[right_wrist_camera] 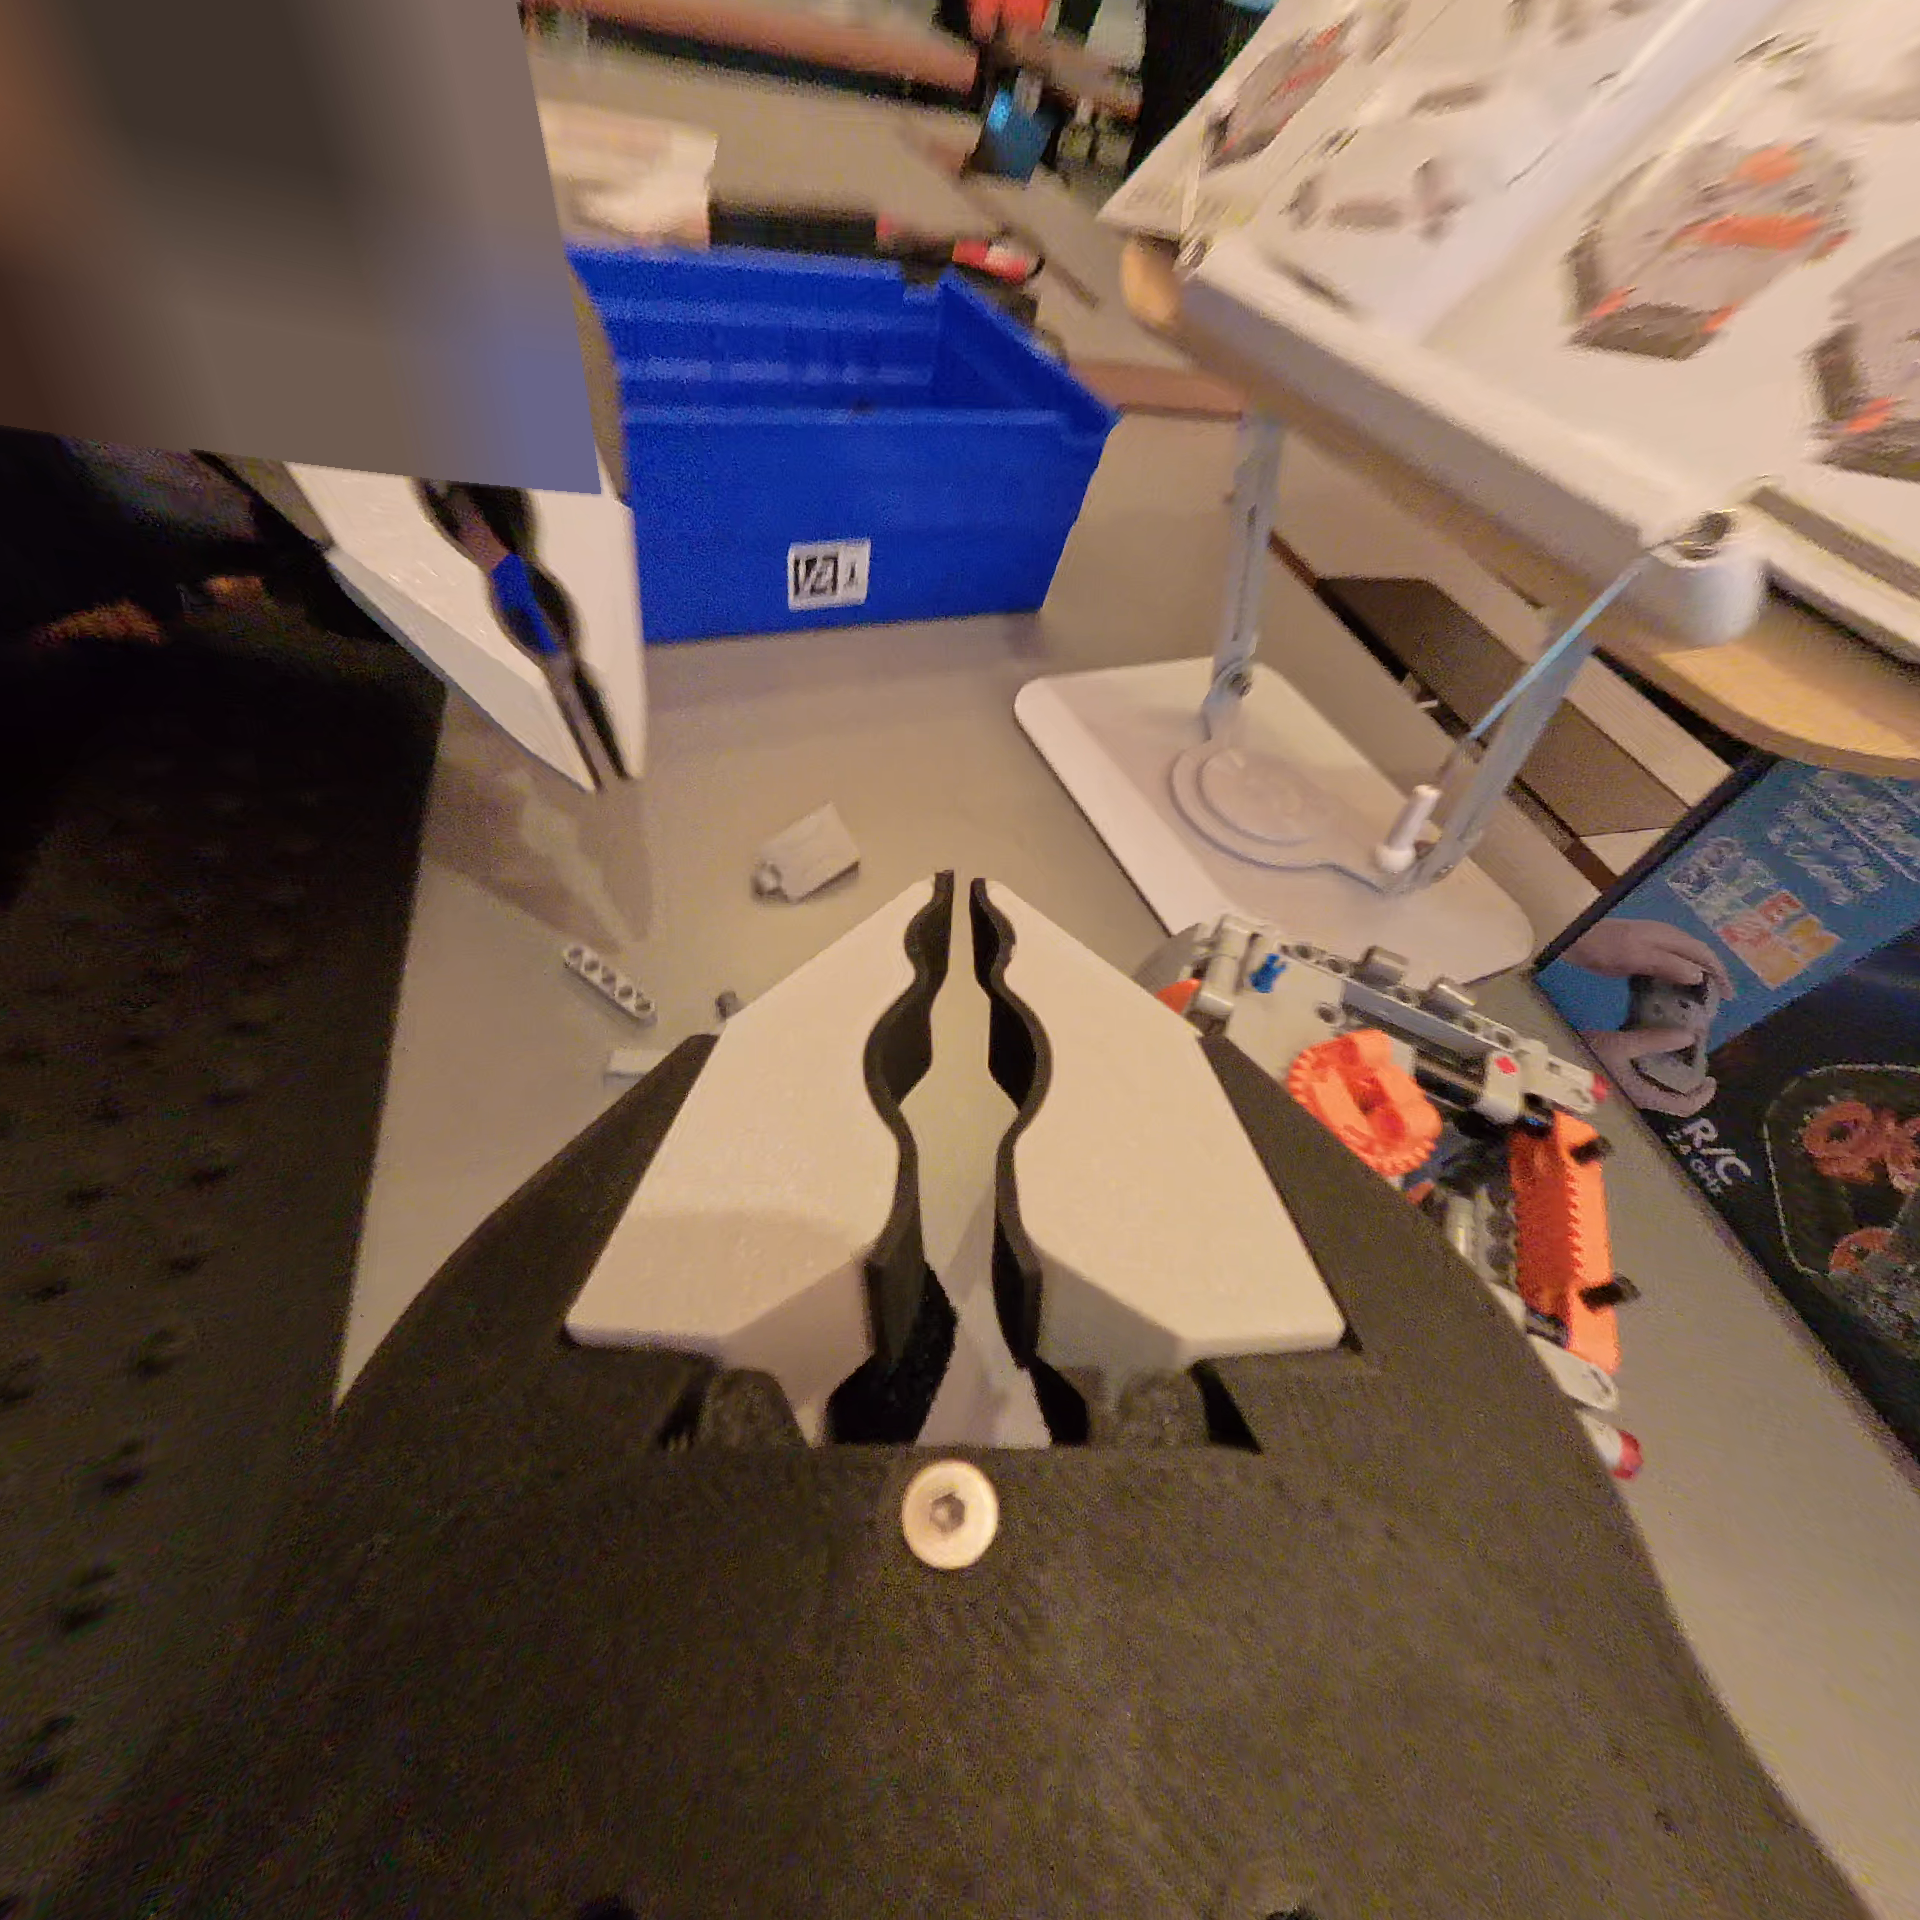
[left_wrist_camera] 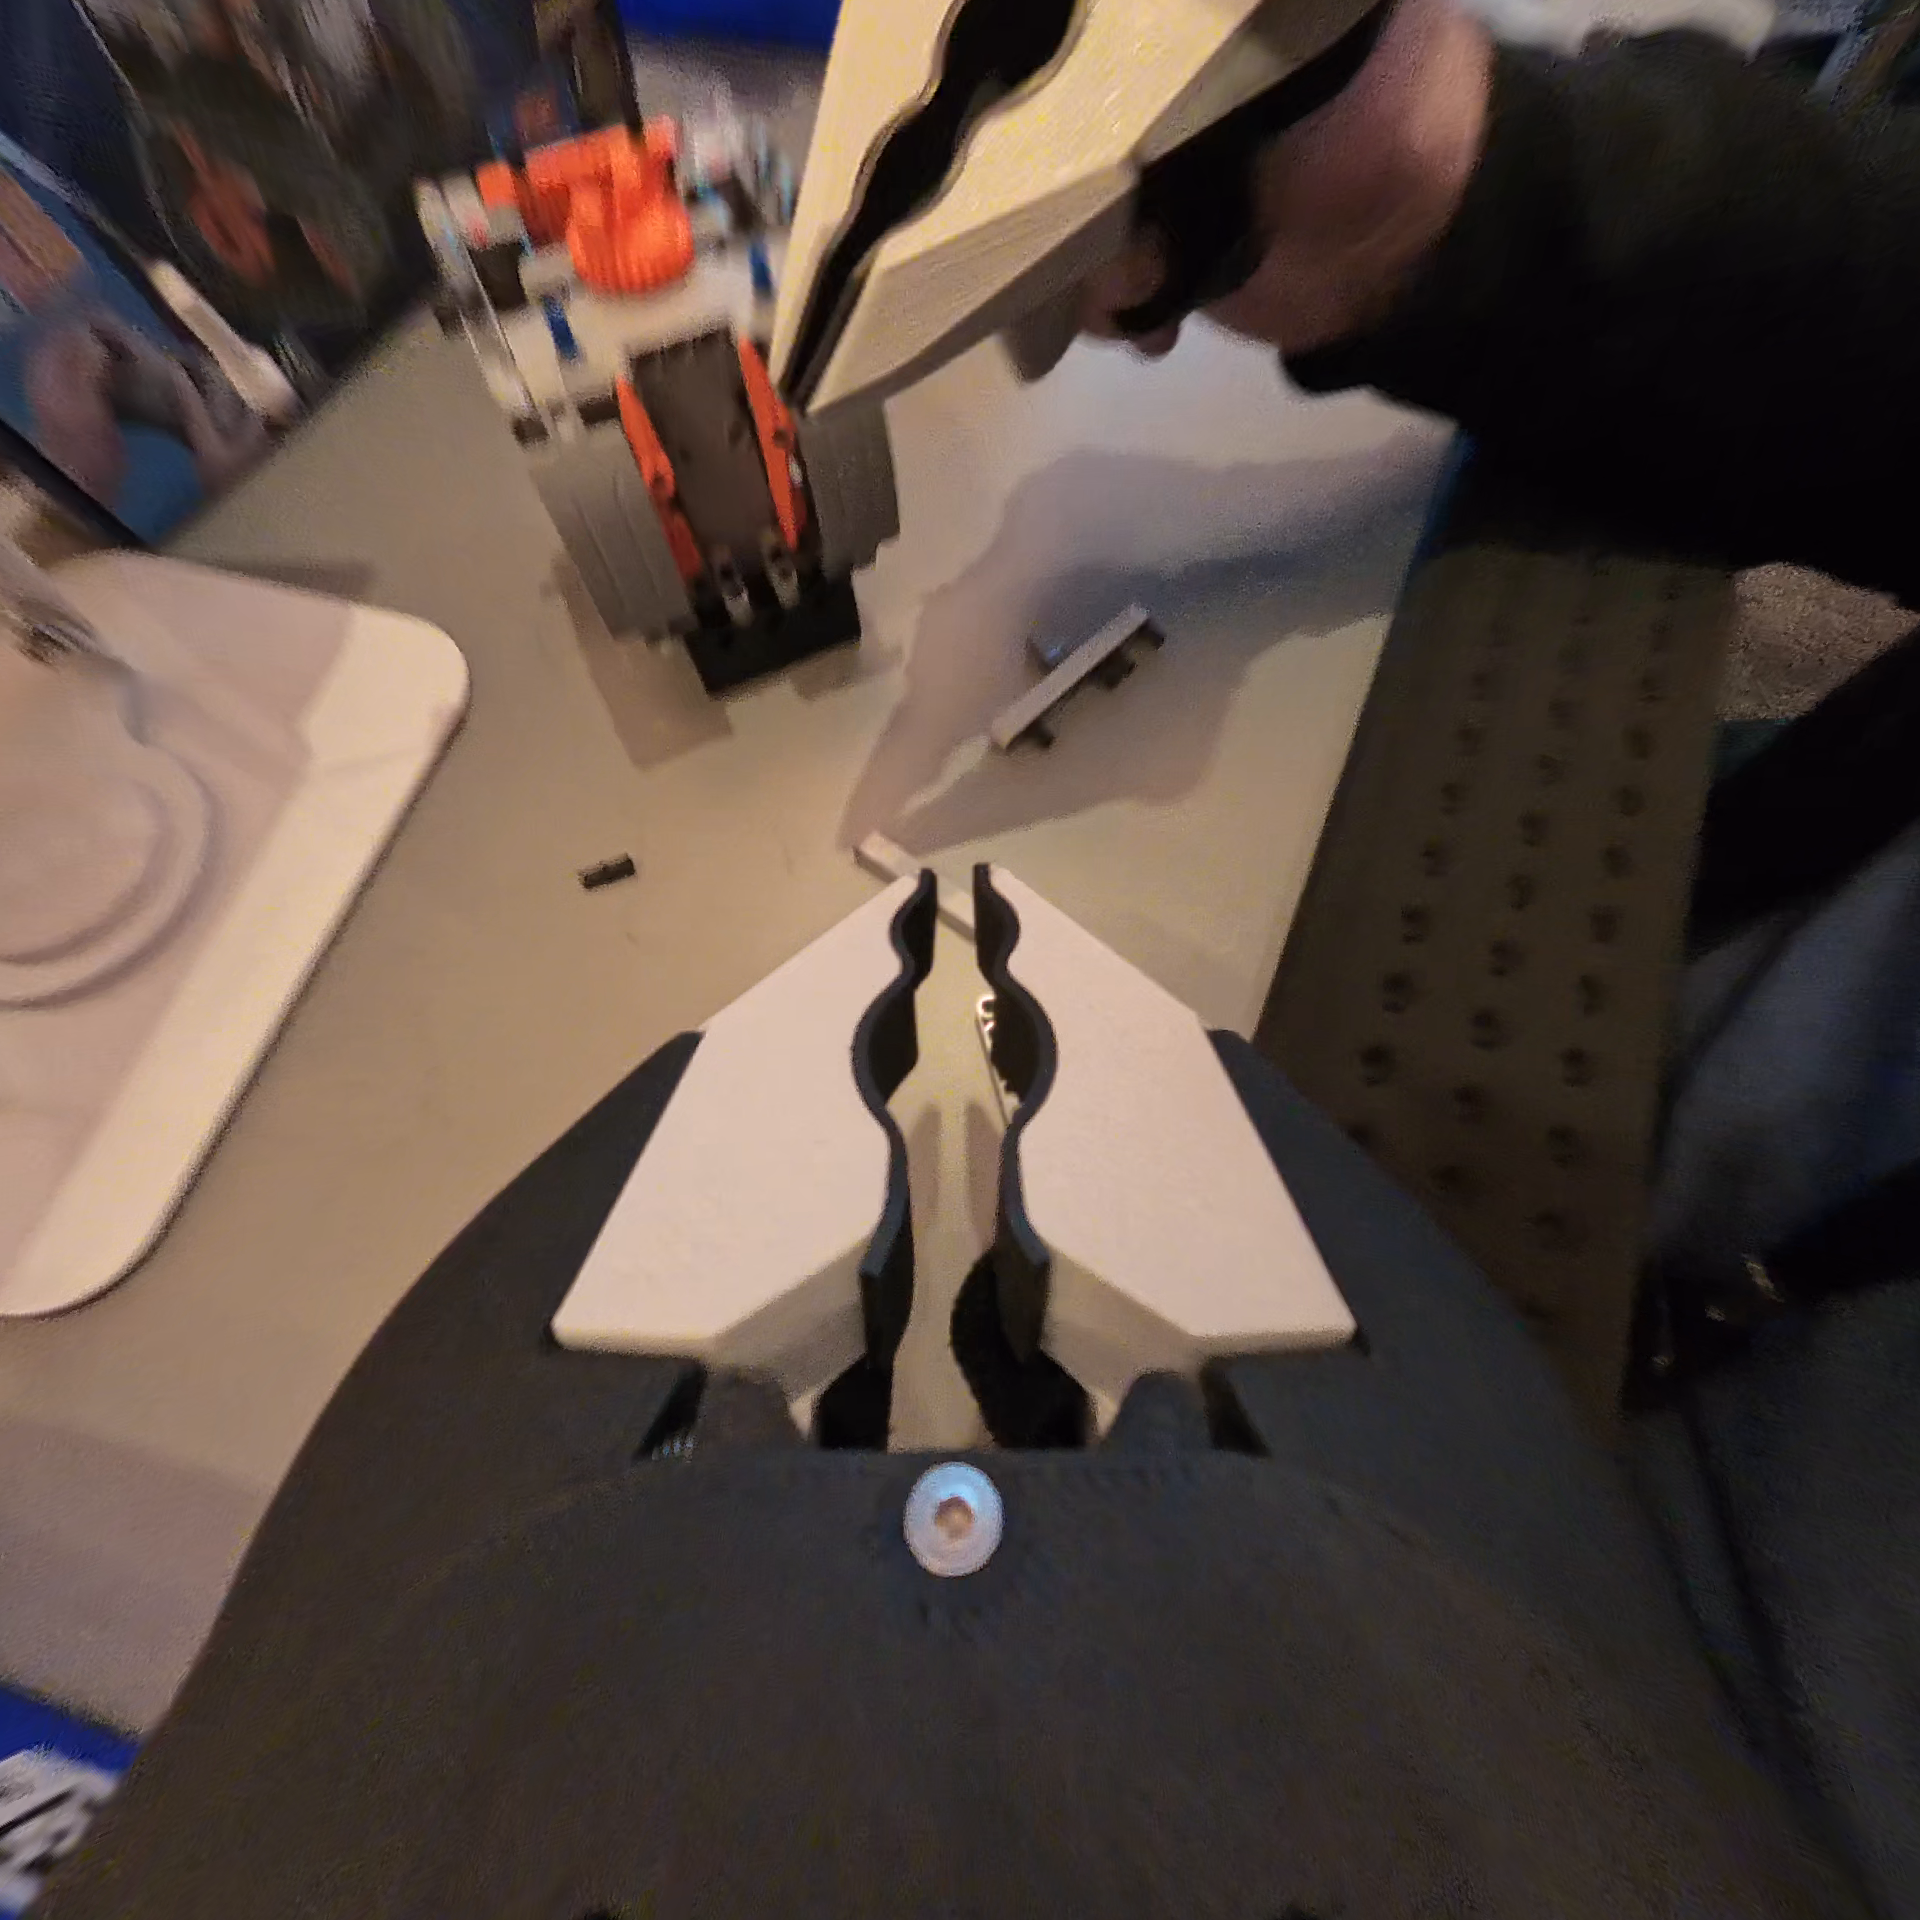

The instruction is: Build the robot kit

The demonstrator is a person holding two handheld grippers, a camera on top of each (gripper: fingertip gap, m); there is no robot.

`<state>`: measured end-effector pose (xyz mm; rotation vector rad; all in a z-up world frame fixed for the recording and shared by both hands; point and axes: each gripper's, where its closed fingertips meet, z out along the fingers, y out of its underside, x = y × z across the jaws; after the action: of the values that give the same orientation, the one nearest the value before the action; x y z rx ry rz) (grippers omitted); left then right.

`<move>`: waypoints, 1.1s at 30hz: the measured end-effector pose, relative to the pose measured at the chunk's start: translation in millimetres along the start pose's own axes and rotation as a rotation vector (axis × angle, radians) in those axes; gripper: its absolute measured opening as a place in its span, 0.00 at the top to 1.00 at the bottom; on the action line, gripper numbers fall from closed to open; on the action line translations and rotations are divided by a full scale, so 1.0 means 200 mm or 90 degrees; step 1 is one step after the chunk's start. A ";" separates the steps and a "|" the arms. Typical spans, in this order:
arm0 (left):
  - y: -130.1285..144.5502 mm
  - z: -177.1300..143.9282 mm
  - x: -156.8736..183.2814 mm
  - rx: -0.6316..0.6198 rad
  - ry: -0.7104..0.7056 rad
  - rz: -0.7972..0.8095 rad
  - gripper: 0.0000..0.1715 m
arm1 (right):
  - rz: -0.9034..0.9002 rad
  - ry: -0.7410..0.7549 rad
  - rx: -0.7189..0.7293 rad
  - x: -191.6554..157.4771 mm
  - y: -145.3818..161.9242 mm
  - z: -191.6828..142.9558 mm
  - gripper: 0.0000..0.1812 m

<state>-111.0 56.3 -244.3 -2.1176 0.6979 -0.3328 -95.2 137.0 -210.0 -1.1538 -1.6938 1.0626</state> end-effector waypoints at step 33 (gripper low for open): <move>0.70 -1.24 -0.53 -0.285 -0.375 -0.167 0.95 | 0.071 -0.038 0.004 0.00 0.09 0.04 1.00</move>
<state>-363.1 -109.8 -207.1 -2.5580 0.1492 0.3406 -97.2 139.8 -228.5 -1.2360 -1.6878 1.1806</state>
